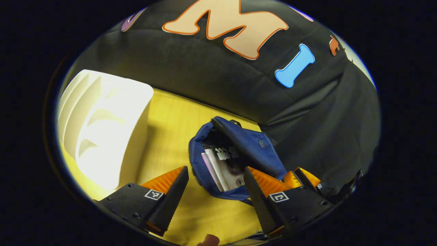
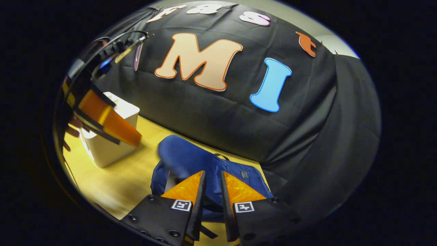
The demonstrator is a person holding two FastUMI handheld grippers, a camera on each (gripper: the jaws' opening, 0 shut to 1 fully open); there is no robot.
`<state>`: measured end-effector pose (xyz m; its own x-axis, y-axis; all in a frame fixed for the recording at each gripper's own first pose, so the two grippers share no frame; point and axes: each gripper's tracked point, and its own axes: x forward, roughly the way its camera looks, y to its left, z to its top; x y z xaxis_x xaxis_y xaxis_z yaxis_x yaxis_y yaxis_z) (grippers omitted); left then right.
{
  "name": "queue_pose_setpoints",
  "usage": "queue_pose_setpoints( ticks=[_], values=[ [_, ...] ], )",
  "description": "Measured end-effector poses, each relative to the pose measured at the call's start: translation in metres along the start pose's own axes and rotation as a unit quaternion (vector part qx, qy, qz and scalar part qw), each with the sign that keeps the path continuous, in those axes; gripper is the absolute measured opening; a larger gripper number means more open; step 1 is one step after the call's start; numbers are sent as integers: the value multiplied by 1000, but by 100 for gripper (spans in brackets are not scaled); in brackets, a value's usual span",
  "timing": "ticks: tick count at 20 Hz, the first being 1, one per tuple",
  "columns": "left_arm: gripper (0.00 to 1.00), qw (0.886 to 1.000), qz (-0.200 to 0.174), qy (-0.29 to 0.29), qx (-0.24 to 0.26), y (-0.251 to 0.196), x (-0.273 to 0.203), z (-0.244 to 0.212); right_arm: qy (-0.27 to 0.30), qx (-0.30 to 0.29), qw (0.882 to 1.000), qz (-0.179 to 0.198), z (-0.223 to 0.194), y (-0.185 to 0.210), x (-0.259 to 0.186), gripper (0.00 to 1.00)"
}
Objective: Open the schoolbag, grab two books from the bookshelf and put them into the schoolbag.
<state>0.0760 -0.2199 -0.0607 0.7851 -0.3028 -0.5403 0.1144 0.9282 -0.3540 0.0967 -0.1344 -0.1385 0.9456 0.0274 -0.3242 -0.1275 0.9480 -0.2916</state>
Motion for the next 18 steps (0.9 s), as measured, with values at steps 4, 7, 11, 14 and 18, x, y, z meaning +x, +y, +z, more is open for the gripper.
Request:
queue_pose_setpoints(
  ticks=[4, 7, 11, 14, 18],
  values=[
    [96, 999, 41, -34, 7, 26, -46, 16, 30, 53, 998, 17, -26, 5, -18, 43],
    [96, 994, 81, -65, 19, 49, -81, 30, 26, 88, 995, 30, -23, 9, -33, 51],
    [96, 983, 135, -112, 48, 71, -124, 48, -6, 115, 991, 63, 11, 16, -57, 75],
    [96, 975, 155, -141, 76, 67, -152, 63, -51, 152, 983, 90, 55, 25, -73, 85],
    [95, 971, 148, -161, 92, 58, -184, 67, -113, 206, 967, 103, 112, 27, -93, 95]
  ],
)
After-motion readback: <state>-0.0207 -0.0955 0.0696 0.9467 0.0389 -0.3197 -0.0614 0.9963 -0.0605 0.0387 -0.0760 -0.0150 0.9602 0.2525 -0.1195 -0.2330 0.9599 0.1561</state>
